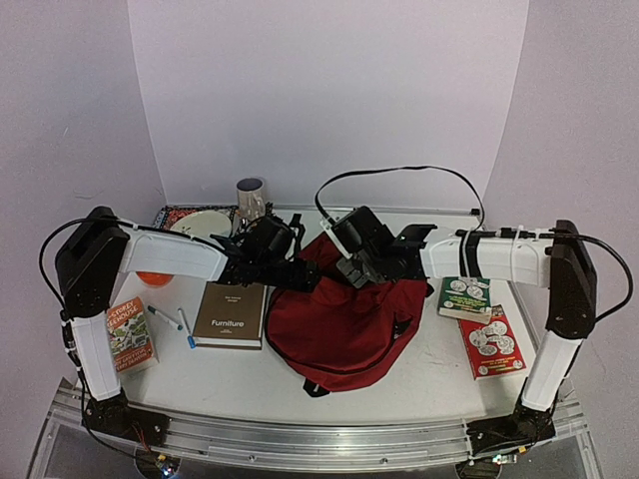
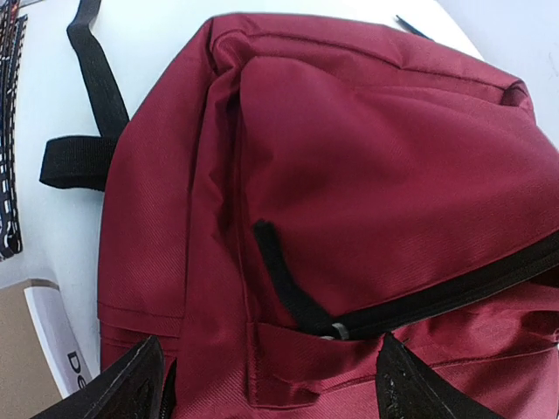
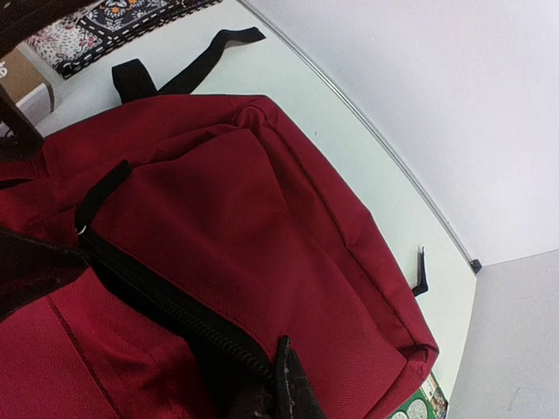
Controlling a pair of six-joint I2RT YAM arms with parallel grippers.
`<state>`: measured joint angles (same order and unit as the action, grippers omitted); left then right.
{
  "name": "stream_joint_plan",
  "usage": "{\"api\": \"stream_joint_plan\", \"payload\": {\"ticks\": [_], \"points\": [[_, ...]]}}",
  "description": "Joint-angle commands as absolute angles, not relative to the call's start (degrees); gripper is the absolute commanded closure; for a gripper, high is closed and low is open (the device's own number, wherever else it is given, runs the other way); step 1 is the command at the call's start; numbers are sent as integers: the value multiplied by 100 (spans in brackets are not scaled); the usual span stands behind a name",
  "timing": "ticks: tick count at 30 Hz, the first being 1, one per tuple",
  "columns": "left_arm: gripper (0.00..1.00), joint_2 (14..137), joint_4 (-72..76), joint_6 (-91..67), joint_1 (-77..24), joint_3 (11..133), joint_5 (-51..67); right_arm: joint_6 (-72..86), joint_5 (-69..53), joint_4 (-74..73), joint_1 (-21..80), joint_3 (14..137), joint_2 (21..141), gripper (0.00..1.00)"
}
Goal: Pack the student bag
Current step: Pick up the pen at the center of the board.
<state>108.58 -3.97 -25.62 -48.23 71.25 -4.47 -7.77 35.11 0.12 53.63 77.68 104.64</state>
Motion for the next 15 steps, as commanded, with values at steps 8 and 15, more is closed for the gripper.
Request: {"api": "stream_joint_plan", "payload": {"ticks": [8, 15], "points": [[1, 9322, -358, -3065, -4376, 6055, -783, -265, 3720, 517, 5425, 7453, 9881, 100], [1, 8442, -1185, -3259, -4075, 5404, -1425, -113, 3646, 556, 5423, 7212, 9891, 100]]}}
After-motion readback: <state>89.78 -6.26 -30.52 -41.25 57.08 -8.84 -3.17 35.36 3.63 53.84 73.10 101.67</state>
